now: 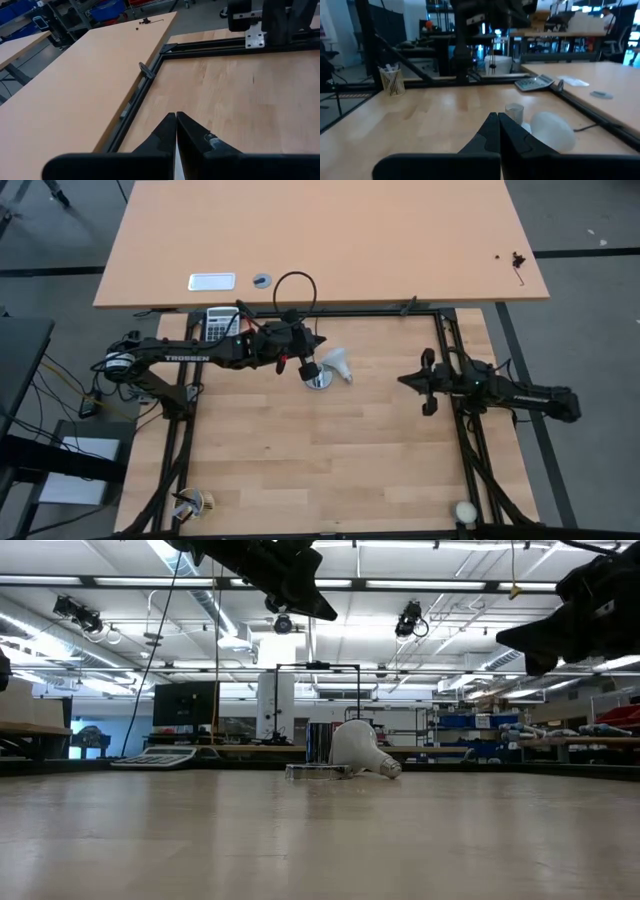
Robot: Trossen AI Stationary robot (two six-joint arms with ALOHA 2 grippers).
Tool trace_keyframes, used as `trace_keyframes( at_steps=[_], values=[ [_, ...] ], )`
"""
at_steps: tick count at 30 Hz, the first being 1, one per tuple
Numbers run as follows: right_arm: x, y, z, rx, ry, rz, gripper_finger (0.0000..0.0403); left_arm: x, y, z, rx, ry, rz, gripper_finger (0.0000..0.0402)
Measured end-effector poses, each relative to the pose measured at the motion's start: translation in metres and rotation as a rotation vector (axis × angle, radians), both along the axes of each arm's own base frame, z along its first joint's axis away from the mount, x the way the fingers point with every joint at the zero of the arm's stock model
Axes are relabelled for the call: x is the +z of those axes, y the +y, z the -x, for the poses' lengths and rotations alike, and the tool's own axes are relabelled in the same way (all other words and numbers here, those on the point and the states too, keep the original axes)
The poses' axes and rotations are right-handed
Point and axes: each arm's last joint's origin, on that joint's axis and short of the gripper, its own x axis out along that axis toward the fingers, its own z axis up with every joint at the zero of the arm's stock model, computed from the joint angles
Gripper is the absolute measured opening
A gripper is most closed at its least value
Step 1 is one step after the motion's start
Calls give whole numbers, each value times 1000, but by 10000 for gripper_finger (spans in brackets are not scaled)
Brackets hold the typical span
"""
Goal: Screw lightbulb
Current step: Return to Home Position
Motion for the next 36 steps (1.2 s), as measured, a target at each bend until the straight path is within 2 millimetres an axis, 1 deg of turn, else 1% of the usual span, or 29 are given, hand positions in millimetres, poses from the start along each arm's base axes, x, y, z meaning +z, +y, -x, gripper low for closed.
trace_keyframes(
  at_steps=[3, 5, 11, 14, 19, 24, 28, 31, 36],
  values=[
    [2, 1, 2, -7, -26, 21, 0, 0, 0, 0, 0, 0, 0, 19],
    [1, 0, 1, -45, -8, 22, 0, 0, 0, 0, 0, 0, 0, 19],
    [2, 0, 2, -86, -13, 43, 1, 1, 0, 0, -6, 2, -18, 19],
    [1, -1, 1, -91, -2, 61, 10, 2, 0, -1, 2, -26, 3, 19],
    [-3, -3, -1, -108, 42, 48, 29, 4, -3, -2, -38, -62, 27, 19],
    [-5, -6, -3, -131, 70, 39, 30, 2, -3, -3, -39, -93, 24, 19],
    [-5, -6, -3, -134, 71, 40, 24, 1, -6, 2, -52, -136, 9, 19],
    [-5, -6, -3, -133, 72, 46, 22, 0, -9, 10, -60, -155, -1, 19],
    [-6, -6, -3, -131, 80, 47, 23, -3, -13, 32, -60, -185, -6, 19]
  ],
)
